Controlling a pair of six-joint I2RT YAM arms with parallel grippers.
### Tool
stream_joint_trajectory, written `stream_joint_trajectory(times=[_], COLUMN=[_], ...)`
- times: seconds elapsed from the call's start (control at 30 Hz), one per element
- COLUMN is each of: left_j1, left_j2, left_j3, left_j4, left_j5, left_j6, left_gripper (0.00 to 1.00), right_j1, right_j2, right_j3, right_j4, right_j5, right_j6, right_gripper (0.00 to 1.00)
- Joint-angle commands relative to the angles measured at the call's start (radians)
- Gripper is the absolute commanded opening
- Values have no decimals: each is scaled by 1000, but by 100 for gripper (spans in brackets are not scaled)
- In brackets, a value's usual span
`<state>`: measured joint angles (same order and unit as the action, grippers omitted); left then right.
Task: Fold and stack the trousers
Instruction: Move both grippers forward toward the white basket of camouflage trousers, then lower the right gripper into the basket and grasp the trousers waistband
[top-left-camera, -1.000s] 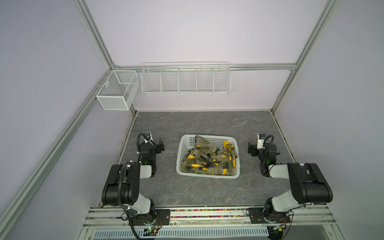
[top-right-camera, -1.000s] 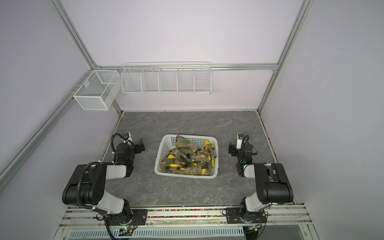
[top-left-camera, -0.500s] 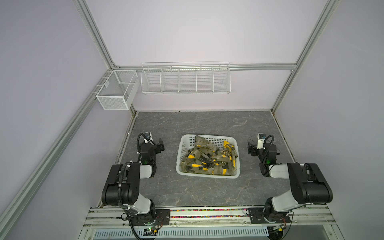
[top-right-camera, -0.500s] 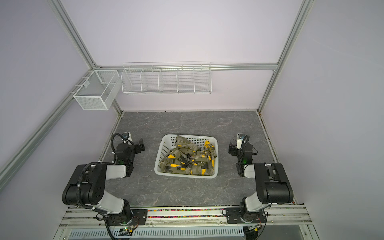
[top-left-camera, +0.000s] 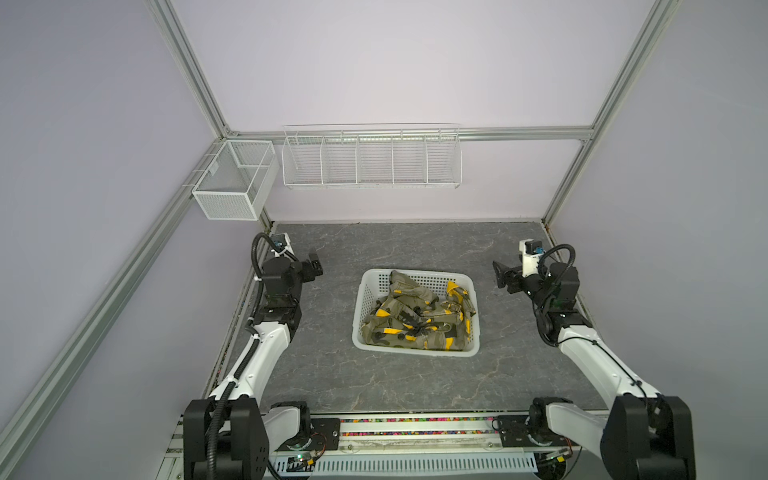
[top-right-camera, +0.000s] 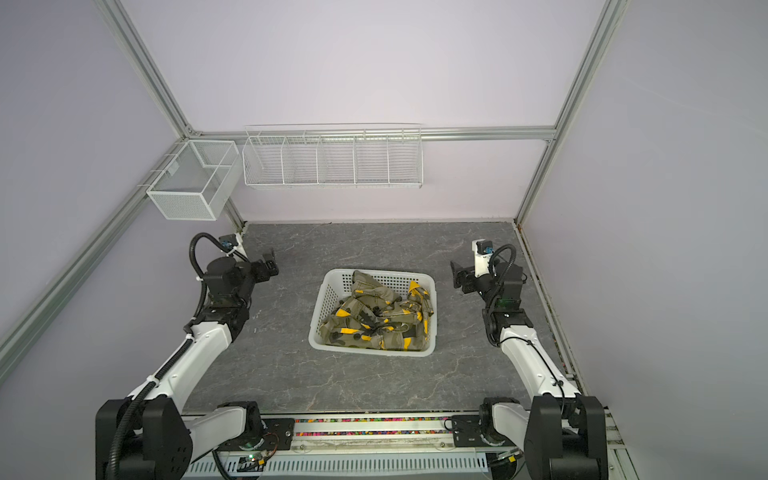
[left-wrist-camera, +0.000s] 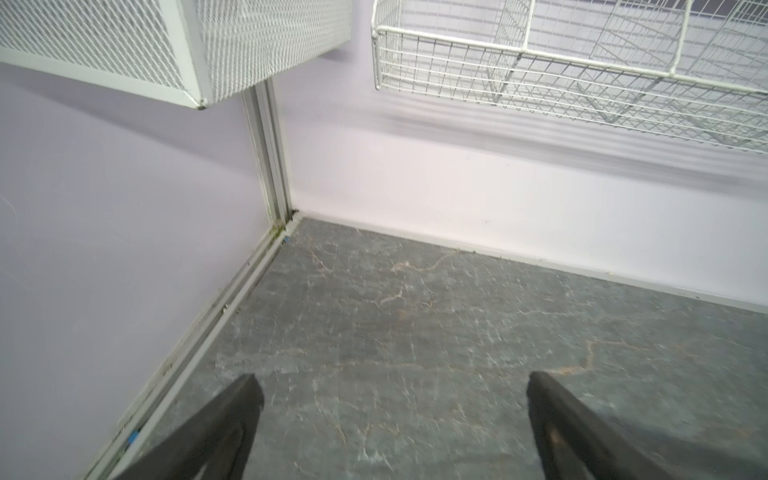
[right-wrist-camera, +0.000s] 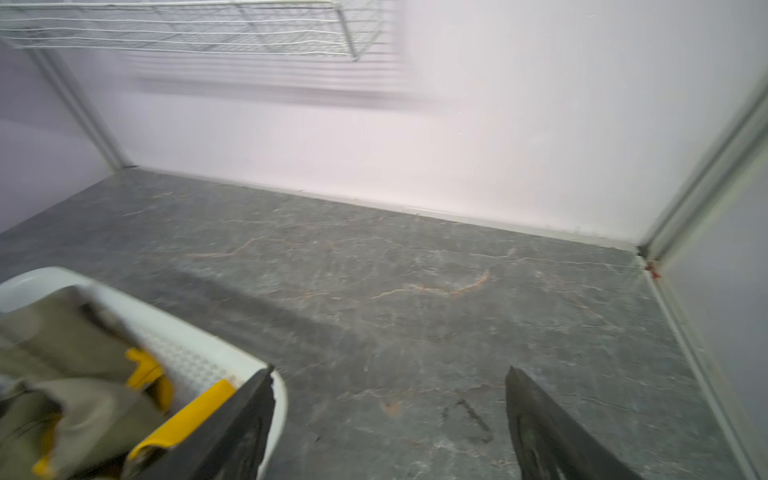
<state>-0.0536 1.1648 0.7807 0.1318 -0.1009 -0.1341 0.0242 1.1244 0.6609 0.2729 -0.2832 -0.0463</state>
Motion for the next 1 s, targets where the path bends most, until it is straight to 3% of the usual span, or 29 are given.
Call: stream_joint_trajectory(times=[0.0, 0.1, 0.3, 0.47, 0.6, 0.83, 0.97], left_j1=[-53, -103, -127, -162, -223, -247, -258], left_j2=[6, -5, 0, 15, 40, 125, 151], left_j3=[85, 117, 136, 136, 112, 101, 85], left_j4=[-403, -474, -566, -632, -612, -595, -559], left_j5=[13, 128, 449, 504, 475, 402, 406], left_j6=[-107, -67, -60, -71, -88, -122, -153], left_gripper=[99, 99, 100, 95, 91, 76, 65], right_j1=[39, 110, 297, 459, 565, 632, 642], right_j2=[-36, -44, 5, 115, 233, 423, 520], right_j3=[64, 129, 256, 309, 349, 399, 408], right_j4=[-279, -448, -726, -815, -831, -788, -722], right_j5=[-219, -291, -291, -238, -111, -16, 20], right_j6=[-64, -148, -340, -460, -550, -651, -648], right_gripper=[88, 88, 88, 88, 88, 88, 88])
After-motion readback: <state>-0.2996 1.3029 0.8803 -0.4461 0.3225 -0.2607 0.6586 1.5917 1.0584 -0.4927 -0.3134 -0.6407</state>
